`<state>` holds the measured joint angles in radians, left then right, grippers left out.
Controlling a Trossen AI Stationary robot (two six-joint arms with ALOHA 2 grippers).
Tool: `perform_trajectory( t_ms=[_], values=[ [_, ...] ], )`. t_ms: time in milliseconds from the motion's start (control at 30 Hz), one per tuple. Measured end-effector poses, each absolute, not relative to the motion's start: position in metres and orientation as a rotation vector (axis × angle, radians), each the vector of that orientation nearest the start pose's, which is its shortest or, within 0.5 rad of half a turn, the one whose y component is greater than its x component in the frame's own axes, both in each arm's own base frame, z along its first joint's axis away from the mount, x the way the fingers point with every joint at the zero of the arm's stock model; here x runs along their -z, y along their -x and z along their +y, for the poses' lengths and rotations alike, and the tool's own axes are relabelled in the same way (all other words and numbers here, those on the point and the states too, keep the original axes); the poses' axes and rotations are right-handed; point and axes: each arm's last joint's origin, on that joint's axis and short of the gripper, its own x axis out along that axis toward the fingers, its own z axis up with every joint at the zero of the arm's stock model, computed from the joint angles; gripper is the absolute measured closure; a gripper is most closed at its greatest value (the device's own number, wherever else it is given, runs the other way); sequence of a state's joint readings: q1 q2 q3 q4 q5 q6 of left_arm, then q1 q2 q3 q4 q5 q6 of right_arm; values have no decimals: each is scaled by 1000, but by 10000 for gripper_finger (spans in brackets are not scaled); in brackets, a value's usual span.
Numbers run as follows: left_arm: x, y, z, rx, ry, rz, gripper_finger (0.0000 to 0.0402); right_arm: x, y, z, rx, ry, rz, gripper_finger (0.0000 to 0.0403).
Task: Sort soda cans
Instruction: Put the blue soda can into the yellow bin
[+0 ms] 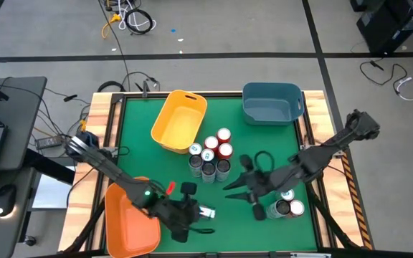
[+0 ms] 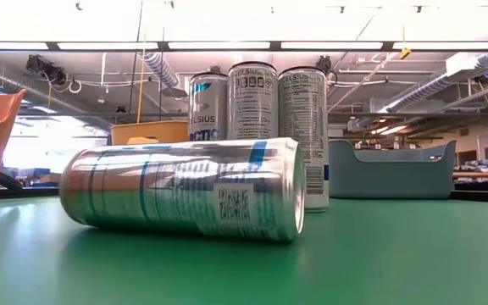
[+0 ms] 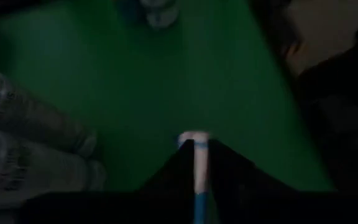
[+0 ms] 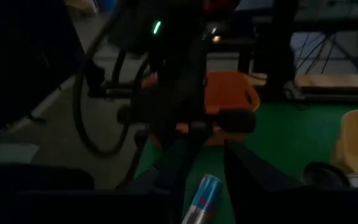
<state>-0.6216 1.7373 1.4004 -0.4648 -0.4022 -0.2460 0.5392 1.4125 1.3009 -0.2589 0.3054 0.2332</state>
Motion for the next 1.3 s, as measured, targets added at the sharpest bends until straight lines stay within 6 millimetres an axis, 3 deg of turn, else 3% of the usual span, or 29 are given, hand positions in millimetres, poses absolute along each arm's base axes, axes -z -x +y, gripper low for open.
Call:
perform_trajectory(
  t_ms=[67,200,367,500,667,800,967,1133,1300],
  values=[
    [-267,-302,-213,146,-99,643,392,-359,-290,163,-185,-61,399,308],
    [-262,-273,-211,263,34,430,393,-361,-316,177,-176,-46,447,308],
    [-264,-231,-190,366,134,206,398,-361,-346,190,-165,-72,496,308],
    [-267,-199,-168,407,153,32,398,-344,-371,195,-176,-101,577,308],
    [-269,-172,-145,363,118,-41,398,-306,-400,190,-209,-134,725,292],
    [-271,-160,-134,334,68,-80,398,-270,-420,176,-138,-164,829,252],
    [-266,-156,-131,328,-24,-75,398,-234,-442,150,-25,-159,904,171],
    [-262,-157,-131,328,-31,-51,398,-224,-450,133,2,-116,921,108],
    [-262,-155,-132,310,-24,-44,398,-220,-450,126,63,-80,940,97]
  ],
)
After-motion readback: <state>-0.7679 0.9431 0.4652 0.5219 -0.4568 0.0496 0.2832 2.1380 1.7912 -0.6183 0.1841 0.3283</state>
